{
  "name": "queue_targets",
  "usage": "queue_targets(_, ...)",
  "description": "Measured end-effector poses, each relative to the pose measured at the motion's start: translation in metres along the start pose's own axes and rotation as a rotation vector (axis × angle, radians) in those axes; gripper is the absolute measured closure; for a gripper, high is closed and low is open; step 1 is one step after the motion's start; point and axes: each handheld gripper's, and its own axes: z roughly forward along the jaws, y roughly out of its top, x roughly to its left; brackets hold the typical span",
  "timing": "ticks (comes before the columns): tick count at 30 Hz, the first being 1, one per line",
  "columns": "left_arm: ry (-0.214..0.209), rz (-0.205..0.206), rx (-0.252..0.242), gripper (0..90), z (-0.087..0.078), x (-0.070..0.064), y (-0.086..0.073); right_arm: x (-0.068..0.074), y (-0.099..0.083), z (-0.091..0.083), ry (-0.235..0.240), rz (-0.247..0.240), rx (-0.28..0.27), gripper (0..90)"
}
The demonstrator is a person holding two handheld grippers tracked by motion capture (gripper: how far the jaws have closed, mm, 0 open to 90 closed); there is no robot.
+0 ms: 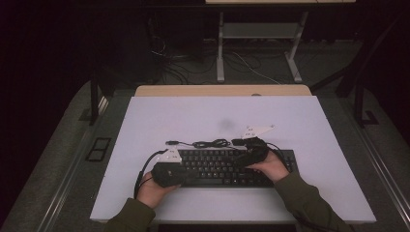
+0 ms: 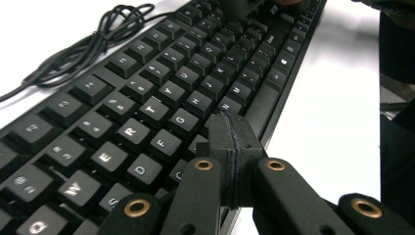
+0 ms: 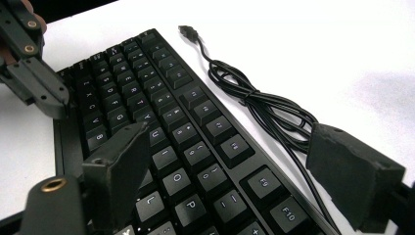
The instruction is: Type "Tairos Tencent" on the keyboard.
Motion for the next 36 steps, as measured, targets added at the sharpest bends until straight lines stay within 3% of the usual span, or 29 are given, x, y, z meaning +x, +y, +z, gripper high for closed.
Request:
queue_targets(18, -0.015, 0.019, 0.053, 89.5, 0.011, -0.002, -0.002, -0.001, 0.000, 0.000, -0.003, -0.002, -0.001, 16.4)
queue_targets(36, -0.022, 0.014, 0.055, 89.4, 0.013, -0.001, -0.003, -0.001, 0.000, 0.000, -0.005, -0.002, -0.002, 16.5)
